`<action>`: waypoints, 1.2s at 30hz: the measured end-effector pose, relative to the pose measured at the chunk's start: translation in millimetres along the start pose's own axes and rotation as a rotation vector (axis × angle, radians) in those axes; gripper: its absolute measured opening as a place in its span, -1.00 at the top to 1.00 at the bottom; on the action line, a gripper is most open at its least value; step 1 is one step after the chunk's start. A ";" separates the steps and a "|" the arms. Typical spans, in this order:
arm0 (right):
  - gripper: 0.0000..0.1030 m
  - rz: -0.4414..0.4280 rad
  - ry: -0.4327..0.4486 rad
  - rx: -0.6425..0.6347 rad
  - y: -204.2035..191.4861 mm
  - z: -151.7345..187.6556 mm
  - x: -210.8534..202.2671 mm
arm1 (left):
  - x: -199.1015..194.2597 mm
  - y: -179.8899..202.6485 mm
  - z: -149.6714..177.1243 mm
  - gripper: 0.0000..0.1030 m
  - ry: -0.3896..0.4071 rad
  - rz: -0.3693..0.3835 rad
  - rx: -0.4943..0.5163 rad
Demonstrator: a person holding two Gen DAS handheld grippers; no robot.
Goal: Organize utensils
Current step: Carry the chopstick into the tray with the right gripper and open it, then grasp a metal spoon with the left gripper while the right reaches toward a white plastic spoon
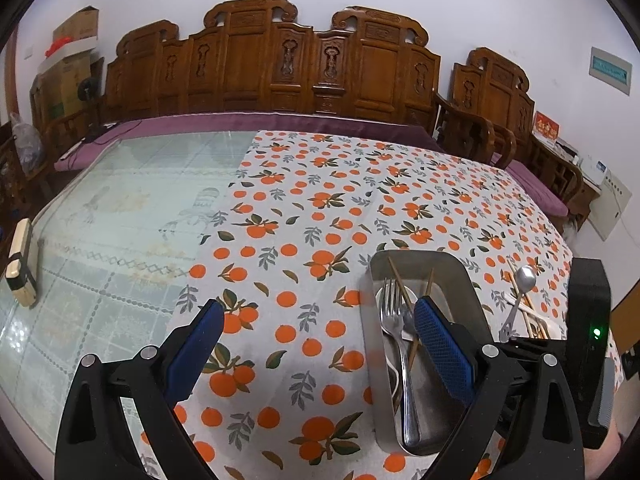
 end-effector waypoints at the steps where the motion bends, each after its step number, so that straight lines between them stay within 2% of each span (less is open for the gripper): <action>1: 0.87 -0.006 0.008 -0.011 -0.8 0.6 -5.8 | -0.2 1.3 0.1 -0.78 0.001 0.000 0.002; 7: 0.87 -0.026 0.060 -0.010 10.6 0.1 -44.5 | -4.8 14.1 -0.5 -0.78 0.011 0.009 0.021; 19: 0.86 0.001 0.137 -0.031 66.1 -1.8 -155.6 | -35.9 55.5 -14.4 -0.79 0.008 0.015 0.068; 20: 0.83 0.004 0.143 -0.032 70.3 -1.8 -163.1 | -39.7 60.3 -15.0 -0.79 0.003 0.024 0.066; 22: 0.65 0.008 0.156 -0.030 79.8 -2.5 -178.3 | -44.4 66.1 -16.0 -0.79 -0.005 0.032 0.067; 26: 0.55 0.023 0.175 -0.025 93.9 -2.9 -198.1 | -55.0 82.6 -24.0 -0.79 -0.012 0.052 0.091; 28: 0.44 0.028 0.187 -0.017 101.3 -2.5 -207.7 | -60.3 89.5 -30.8 -0.79 -0.009 0.060 0.104; 30: 0.30 0.031 0.193 -0.004 108.5 -0.8 -213.7 | -65.1 96.0 -37.9 -0.78 -0.001 0.063 0.120; 36: 0.08 0.057 0.186 0.028 134.5 8.1 -217.1 | -66.9 122.6 -48.5 -0.78 0.002 0.108 0.161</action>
Point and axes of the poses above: each gripper's, at about its wrist camera, not at the fingertips, and x roughly the way its jaws point, y to its right, z to its underside, the point moved 10 cm from there along x, roughly the way its jaws point, and after that the axes turned 13 degrees about x, right-handed, at the moved point
